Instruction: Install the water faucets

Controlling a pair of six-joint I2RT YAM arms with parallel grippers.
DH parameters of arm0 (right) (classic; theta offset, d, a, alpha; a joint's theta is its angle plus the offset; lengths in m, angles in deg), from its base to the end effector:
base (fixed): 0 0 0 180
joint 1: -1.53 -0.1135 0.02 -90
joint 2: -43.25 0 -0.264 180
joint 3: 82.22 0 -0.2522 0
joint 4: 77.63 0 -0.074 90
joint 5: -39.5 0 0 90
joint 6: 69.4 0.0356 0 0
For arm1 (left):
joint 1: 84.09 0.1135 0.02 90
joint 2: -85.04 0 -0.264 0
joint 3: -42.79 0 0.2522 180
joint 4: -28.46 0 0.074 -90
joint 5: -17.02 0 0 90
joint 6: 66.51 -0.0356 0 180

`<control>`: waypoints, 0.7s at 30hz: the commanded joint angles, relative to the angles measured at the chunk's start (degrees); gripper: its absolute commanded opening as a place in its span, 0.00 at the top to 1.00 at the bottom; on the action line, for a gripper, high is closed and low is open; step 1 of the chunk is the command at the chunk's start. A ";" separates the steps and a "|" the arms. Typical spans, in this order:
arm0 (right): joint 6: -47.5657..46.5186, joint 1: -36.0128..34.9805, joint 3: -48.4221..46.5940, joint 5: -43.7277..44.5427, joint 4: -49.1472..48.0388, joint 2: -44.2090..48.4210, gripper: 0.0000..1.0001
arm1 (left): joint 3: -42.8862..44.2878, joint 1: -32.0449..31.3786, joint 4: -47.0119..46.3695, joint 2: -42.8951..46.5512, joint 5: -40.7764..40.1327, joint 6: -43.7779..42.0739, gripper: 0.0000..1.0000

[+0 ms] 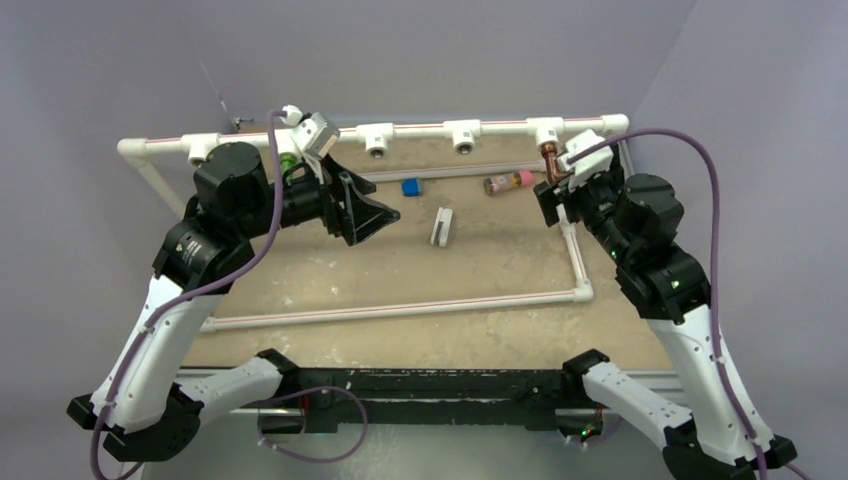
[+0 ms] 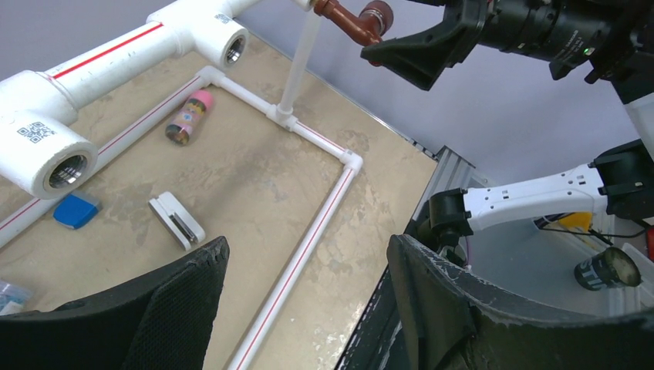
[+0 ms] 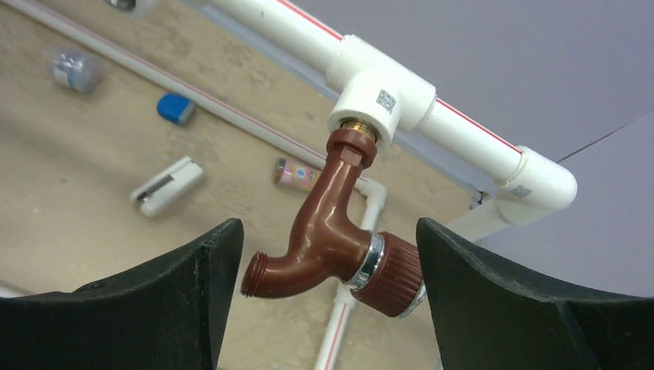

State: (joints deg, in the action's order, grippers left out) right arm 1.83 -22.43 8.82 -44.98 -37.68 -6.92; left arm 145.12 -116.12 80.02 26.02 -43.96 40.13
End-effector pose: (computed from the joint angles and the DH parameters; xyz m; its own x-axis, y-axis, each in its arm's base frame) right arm 0.1448 0.0606 0.4720 0.0843 -0.3130 -0.9460 -0.3055 0.8956 -0.3235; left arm 0.1364 -0.1057 0.4977 -0.3659 -0.0665 -0.9283 0.7995 0.4881 -0.3501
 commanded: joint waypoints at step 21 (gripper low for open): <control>-46.35 -2.98 27.58 10.35 -34.45 12.19 0.14 | 0.08 -2.28 -1.85 -0.38 -0.13 -2.17 0.25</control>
State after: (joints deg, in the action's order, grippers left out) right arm -32.77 -24.75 32.76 -40.45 -58.03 3.77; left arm 144.77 -117.93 80.00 25.78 -44.07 38.88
